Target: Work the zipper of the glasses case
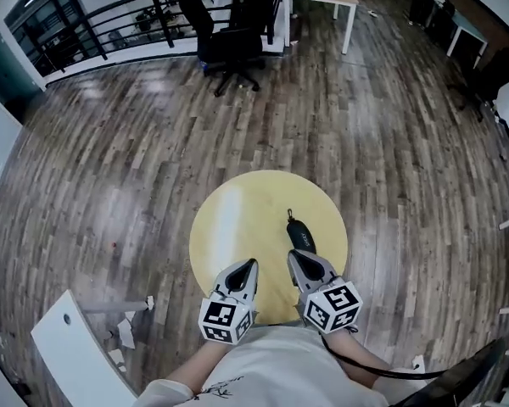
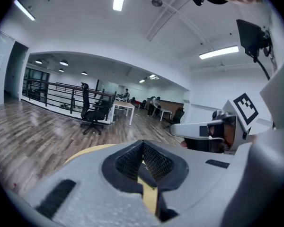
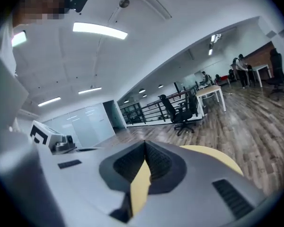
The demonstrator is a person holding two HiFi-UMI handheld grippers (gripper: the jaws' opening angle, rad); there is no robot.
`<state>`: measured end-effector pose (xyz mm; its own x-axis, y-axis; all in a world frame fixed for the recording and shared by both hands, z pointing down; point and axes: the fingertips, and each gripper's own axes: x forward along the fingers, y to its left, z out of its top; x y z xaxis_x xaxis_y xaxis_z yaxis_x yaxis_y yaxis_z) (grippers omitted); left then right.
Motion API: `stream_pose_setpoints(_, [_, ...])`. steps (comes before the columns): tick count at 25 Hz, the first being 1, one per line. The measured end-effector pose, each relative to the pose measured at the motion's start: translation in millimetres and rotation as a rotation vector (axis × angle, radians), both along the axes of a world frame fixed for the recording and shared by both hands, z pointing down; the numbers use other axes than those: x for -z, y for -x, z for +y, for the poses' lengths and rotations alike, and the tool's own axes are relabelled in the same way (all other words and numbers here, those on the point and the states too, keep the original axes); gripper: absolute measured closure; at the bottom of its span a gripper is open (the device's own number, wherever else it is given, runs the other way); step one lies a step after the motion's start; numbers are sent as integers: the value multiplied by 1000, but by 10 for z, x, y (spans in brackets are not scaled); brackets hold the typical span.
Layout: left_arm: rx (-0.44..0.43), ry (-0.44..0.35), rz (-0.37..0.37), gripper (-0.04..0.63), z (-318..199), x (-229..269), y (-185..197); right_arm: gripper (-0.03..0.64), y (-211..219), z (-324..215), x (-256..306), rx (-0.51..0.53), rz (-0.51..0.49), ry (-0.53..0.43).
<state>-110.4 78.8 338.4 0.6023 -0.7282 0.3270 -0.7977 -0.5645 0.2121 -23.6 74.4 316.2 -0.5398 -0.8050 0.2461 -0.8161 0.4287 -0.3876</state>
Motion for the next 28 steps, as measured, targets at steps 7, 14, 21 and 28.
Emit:
stream_pose_setpoints(7, [62,-39,34,591,-86,231,200,615,438,-140,104,102,98,-14])
stream_pose_setpoints(14, [50,-89,30,591,-52,366,113,615,396,-14,93,99,98,-23])
stream_pose_setpoints(21, [20,-96,48,591,-25,390,-10,615,294,20,91,75,107,-21])
stream_pose_setpoints(28, [4,-98,45,591,36,351,0,615,312,106,20,68,104,-11])
